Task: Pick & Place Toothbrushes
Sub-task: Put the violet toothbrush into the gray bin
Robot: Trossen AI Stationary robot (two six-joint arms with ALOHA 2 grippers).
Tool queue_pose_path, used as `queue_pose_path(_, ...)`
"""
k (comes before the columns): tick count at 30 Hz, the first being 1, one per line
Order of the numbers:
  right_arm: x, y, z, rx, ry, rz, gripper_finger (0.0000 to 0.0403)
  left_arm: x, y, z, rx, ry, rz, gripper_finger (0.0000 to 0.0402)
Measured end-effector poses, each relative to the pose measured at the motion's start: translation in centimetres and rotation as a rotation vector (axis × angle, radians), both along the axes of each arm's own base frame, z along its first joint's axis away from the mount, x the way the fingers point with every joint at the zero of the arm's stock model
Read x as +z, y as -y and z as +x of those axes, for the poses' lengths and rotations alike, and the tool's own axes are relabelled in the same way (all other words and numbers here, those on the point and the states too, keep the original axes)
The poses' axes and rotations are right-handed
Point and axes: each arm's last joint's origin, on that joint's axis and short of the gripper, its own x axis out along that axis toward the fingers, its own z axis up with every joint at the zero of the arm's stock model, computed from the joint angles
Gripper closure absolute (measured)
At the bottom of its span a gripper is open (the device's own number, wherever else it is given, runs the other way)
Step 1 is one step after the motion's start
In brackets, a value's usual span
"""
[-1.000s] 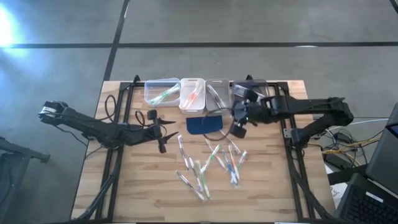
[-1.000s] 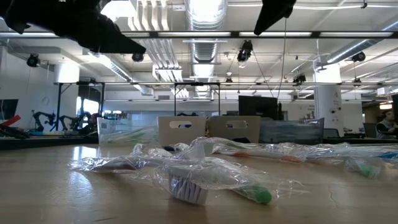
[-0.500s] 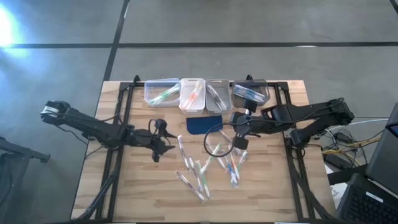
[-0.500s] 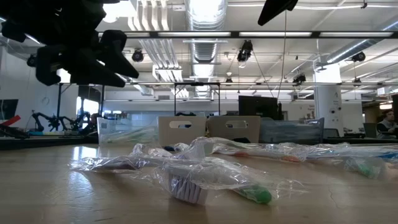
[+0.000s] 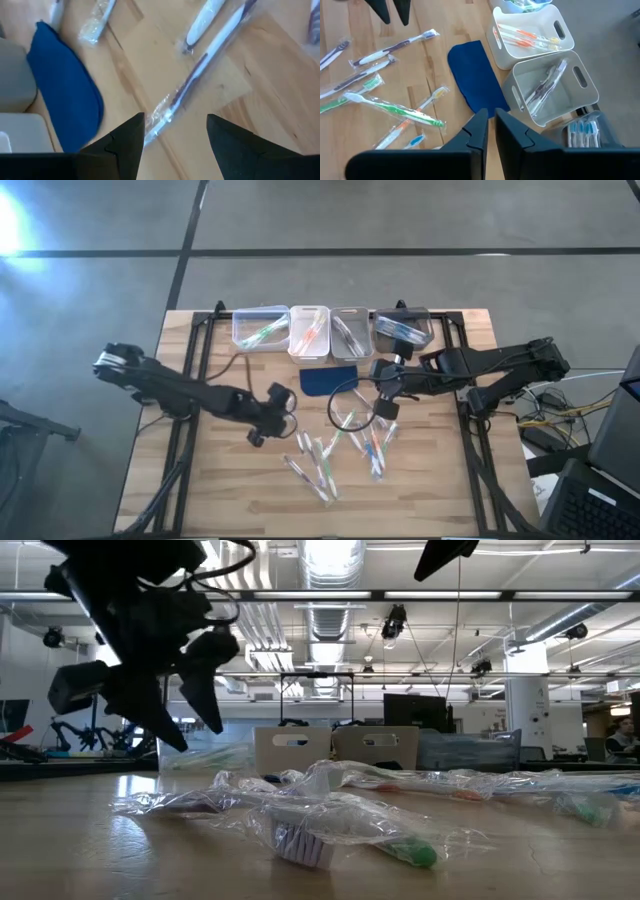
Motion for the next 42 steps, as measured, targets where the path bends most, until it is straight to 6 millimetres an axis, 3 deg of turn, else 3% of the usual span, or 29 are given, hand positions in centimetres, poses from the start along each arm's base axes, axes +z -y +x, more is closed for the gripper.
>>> queue_pose_path(8,-0.2,0.0,0.0,0.000,-0.008,-0.001,0.0391,0.5,1.1,3.7,-0.073,-0.125,-0.002,0.0184)
queue_pose_path(21,-3.2,0.0,-0.2,0.001,-0.109,-0.021,0.0394,-0.8,1.7,6.5,-0.132,-0.275,0.057,0.0184)
queue_pose_path(31,-5.5,0.1,-0.6,0.001,-0.179,-0.034,0.0394,-2.2,1.1,7.4,-0.119,-0.369,0.068,0.0188)
queue_pose_path(42,-6.0,0.1,-0.7,0.001,-0.195,-0.037,0.0394,-2.7,1.0,6.8,-0.088,-0.448,0.003,0.0216)
